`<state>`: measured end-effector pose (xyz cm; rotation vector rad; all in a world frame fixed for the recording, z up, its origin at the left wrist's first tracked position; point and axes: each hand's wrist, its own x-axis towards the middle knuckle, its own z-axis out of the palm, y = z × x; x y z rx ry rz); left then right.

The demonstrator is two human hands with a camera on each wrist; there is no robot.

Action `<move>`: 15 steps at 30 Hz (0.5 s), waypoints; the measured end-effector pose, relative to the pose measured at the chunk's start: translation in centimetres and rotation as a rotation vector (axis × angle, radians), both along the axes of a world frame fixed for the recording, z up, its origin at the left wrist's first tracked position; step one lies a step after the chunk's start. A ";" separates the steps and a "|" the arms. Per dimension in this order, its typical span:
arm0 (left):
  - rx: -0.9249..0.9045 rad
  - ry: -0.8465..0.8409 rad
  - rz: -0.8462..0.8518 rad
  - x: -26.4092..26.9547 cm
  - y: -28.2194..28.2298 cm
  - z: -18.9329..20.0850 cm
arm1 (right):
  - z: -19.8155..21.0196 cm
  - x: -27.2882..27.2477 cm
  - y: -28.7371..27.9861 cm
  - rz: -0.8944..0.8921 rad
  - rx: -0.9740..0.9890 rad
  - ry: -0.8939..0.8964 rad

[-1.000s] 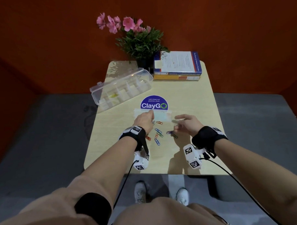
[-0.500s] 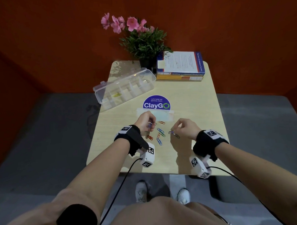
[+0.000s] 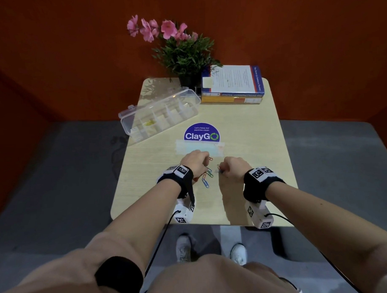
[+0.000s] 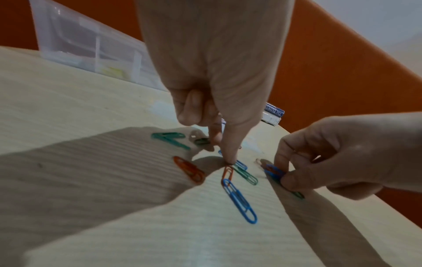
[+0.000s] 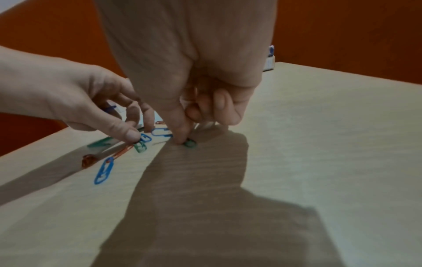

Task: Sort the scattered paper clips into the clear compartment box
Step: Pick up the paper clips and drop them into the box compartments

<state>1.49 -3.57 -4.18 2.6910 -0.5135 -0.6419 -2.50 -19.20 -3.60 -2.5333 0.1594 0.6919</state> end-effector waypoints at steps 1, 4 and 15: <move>0.009 0.003 -0.012 0.1 0.0 0.0 | 0.2 0.1 0.1 0.004 -0.011 0.013; 0.019 0.005 -0.040 0.2 0.0 0.3 | 0.5 0.4 0.0 -0.006 0.002 0.002; -0.357 0.148 0.400 -0.1 0.8 0.4 | 0.8 -0.4 -0.9 -0.605 0.620 0.124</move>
